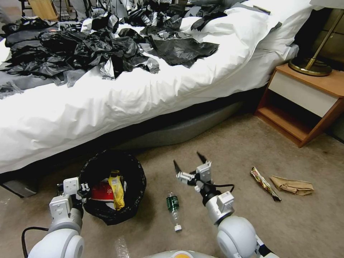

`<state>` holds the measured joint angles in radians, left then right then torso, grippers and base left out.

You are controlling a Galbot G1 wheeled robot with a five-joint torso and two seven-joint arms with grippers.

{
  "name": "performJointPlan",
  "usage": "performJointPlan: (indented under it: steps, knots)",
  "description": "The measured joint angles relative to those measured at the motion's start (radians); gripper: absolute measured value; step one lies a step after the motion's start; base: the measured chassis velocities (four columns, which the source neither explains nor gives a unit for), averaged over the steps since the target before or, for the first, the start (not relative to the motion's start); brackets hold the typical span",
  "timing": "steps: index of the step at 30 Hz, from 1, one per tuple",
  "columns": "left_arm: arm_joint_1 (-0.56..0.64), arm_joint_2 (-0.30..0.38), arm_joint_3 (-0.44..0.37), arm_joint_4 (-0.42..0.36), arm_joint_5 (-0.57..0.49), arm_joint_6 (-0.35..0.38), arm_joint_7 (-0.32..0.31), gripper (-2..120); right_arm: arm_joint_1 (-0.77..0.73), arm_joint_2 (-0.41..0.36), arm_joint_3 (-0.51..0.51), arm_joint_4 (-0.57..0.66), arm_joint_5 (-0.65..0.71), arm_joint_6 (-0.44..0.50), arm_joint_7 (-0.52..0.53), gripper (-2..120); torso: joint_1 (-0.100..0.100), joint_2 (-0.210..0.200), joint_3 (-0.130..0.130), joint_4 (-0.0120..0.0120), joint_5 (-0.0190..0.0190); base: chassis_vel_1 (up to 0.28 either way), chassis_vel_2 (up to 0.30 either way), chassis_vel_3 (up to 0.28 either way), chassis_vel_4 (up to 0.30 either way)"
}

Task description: Pick up the trash bin, then pick up the garbage from the floor and place it into the trash bin.

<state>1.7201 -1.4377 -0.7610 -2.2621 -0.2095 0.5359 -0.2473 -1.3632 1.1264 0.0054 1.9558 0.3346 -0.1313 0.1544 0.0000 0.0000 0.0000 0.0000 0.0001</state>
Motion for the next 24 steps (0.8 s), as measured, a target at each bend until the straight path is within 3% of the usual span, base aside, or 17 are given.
performJointPlan:
  steps: [7,24]
  knots:
    - [-0.009,-0.005,0.004,0.001,0.003,0.002,-0.002,1,0.095,-0.098,-0.111,-0.086,0.154,-0.117,0.027,100,0.000,0.000,0.000,0.0000,0.0000,0.000,0.000,0.000,0.000]
    - [-0.034,-0.013,0.017,0.028,0.014,0.008,-0.009,1,0.264,-0.042,-0.251,-0.285,0.288,-0.262,0.000,100,0.000,0.000,0.000,0.0000,-0.0002,0.000,0.000,0.000,0.000]
